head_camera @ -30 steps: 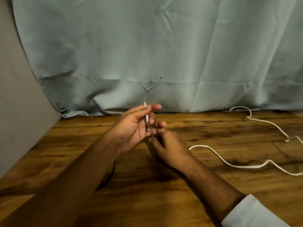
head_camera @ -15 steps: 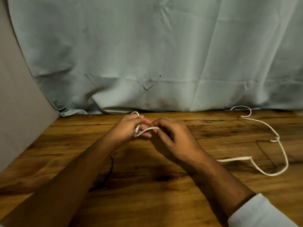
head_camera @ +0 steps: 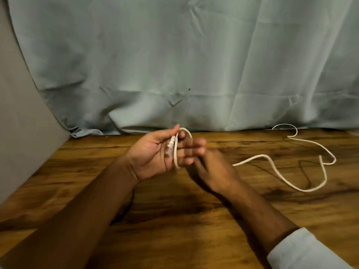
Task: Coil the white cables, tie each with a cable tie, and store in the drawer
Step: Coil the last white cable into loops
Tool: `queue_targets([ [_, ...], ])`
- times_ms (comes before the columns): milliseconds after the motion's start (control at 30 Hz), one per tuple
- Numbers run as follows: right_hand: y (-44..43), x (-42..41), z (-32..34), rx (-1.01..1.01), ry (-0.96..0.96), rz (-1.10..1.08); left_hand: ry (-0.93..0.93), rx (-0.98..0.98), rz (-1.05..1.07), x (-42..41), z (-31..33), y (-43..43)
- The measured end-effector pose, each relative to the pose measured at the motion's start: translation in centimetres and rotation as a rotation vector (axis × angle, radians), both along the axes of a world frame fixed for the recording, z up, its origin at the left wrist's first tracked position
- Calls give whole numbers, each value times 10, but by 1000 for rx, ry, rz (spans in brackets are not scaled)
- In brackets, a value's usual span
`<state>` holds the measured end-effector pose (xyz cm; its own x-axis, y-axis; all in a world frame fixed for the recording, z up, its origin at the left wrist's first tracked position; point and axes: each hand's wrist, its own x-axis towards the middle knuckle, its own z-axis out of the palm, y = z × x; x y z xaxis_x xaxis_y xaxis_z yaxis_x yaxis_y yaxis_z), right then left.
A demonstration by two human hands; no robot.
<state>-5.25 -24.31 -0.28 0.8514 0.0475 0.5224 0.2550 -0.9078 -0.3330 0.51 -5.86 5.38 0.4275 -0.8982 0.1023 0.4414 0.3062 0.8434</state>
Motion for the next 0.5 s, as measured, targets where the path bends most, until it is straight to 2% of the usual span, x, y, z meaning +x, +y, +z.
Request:
queue_targets([
  [100,17,-2,1,-170,46,23,92,-143,114,-1,4,-6],
  [167,28,-6,5,-252,35,49,90,-135,283,2,4,-8],
  [267,35,-9,8,-330,27,84,-5,-31,478,10,-1,-8],
  [433,26,-11,14,-284,-20,134,-264,112,625,16,-16,-11],
  [500,20,-10,16,-248,-50,139,-309,194,650,18,-20,-11],
])
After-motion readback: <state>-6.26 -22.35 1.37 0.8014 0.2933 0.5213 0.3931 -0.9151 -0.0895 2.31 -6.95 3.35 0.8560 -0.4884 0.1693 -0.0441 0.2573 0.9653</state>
